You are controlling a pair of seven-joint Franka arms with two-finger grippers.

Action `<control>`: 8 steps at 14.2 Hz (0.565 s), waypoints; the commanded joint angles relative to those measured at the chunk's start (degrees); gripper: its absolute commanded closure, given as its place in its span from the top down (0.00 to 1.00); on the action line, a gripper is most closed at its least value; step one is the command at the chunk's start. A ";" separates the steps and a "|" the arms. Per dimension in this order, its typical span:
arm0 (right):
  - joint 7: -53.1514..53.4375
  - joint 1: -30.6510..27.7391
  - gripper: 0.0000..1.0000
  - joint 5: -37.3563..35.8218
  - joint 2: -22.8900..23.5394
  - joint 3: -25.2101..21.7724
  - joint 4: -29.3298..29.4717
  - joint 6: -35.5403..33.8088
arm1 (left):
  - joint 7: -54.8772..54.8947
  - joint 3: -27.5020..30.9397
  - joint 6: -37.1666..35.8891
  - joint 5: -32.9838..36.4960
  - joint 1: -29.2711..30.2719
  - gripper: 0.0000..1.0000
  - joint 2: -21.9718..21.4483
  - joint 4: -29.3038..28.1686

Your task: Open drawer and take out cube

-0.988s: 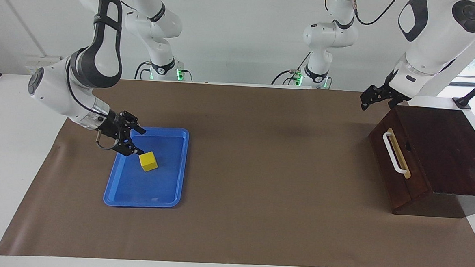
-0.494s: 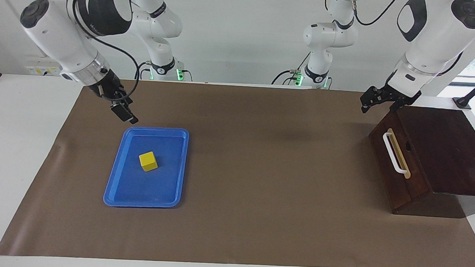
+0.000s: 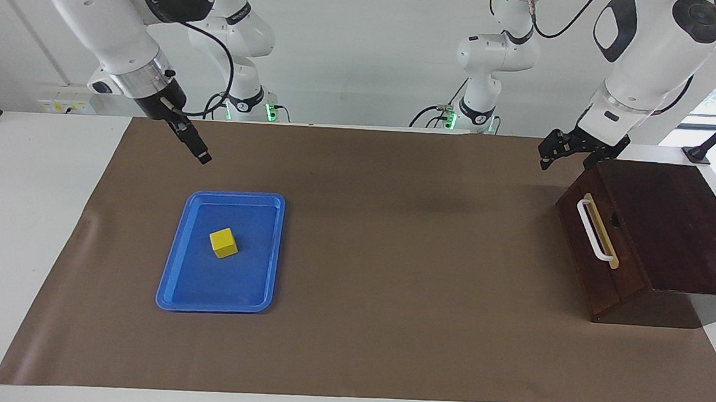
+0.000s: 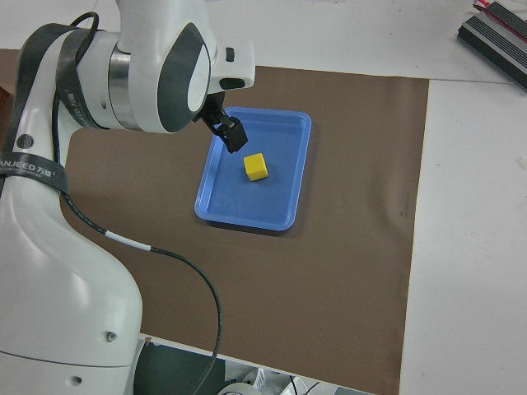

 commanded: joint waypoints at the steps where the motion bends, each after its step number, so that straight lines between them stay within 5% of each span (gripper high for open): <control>1: -4.09 -0.69 1.00 -1.17 -0.77 0.49 -0.48 -0.47 | -0.35 0.36 0.87 -0.33 0.00 1.00 -0.48 -0.91; 8: -28.79 -2.89 1.00 -1.60 -0.87 0.40 -1.80 2.43 | 0.08 0.80 2.01 -0.85 0.18 1.00 -0.14 -0.47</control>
